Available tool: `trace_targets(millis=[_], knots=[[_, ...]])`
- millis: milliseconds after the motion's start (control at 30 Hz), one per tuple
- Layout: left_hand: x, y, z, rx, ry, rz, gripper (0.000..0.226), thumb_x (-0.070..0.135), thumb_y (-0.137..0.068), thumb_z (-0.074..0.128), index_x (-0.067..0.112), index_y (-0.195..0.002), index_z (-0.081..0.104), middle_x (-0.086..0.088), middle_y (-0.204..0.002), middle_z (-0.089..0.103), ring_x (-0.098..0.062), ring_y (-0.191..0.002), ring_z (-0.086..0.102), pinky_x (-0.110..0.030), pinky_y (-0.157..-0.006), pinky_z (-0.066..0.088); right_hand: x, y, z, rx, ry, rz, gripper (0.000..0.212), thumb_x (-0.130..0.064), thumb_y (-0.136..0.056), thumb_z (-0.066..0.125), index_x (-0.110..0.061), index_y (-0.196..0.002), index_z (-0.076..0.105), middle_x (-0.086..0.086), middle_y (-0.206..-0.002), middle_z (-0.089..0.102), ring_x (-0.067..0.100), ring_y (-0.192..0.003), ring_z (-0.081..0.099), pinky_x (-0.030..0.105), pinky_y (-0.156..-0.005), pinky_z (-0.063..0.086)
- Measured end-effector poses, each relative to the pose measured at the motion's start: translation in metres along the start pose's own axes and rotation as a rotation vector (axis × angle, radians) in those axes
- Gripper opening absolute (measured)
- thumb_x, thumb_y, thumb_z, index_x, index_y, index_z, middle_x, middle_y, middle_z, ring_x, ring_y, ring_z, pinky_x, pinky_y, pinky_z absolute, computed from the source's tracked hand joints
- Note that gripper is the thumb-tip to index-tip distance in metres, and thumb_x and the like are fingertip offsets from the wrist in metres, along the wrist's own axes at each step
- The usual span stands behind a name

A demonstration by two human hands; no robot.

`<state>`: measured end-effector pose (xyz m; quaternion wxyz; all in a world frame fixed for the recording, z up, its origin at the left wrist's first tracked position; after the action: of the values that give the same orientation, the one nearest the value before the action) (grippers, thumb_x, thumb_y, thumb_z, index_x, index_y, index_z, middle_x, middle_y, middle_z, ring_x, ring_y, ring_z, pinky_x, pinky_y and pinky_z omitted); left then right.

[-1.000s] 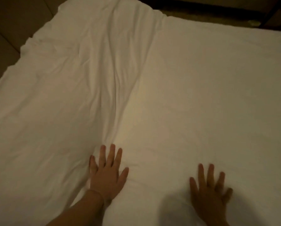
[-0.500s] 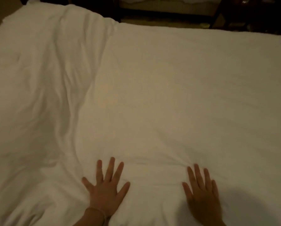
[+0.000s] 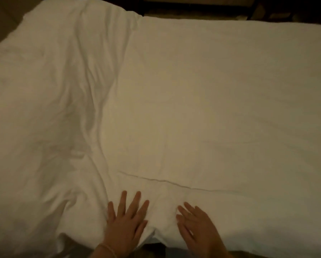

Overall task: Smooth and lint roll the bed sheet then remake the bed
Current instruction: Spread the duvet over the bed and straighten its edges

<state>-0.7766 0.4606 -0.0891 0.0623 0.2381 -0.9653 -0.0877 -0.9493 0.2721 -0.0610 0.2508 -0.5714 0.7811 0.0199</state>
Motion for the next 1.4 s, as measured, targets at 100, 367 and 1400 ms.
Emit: trace_targets(millis=[100, 367, 1400], knots=[[0.0, 0.0, -0.016, 0.008, 0.066, 0.111, 0.049, 0.064, -0.094, 0.038, 0.041, -0.133, 0.057, 0.008, -0.141, 0.056, -0.031, -0.126, 0.048, -0.058, -0.094, 0.035, -0.001, -0.024, -0.007, -0.018, 0.095, 0.137, 0.05, -0.059, -0.096, 0.041, -0.024, -0.104, 0.074, -0.005, -0.114, 0.07, 0.02, -0.099, 0.068, 0.033, -0.087, 0.05], [0.02, -0.019, -0.024, 0.113, 0.383, -0.054, 0.034, 0.073, -0.085, 0.047, 0.044, -0.095, 0.062, 0.024, -0.087, 0.055, -0.002, -0.083, 0.044, -0.033, -0.074, 0.026, -0.01, -0.038, 0.023, -0.221, 0.246, 0.091, 0.014, -0.039, -0.082, 0.055, -0.031, -0.071, 0.052, -0.009, -0.076, 0.052, 0.019, -0.073, 0.05, 0.034, -0.063, 0.033], [-0.01, 0.083, 0.001, 0.549, 1.617, -1.498, 0.044, 0.029, -0.094, 0.069, 0.0, -0.126, 0.061, -0.009, -0.122, 0.064, -0.026, -0.101, 0.061, -0.045, -0.099, 0.052, -0.041, 0.053, 0.017, -0.196, 0.294, 0.164, 0.023, -0.023, -0.066, 0.042, -0.025, -0.089, 0.041, -0.003, -0.068, 0.055, 0.022, -0.056, 0.053, 0.031, -0.053, 0.036]])
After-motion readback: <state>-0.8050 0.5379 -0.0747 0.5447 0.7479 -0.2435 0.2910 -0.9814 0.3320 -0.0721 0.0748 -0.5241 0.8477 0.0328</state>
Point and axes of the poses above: each hand's wrist, its own y-axis away from the middle knuckle, its own z-axis out of the palm, x = y × z, the point moved 4 cm from there along -y, towards the middle knuckle
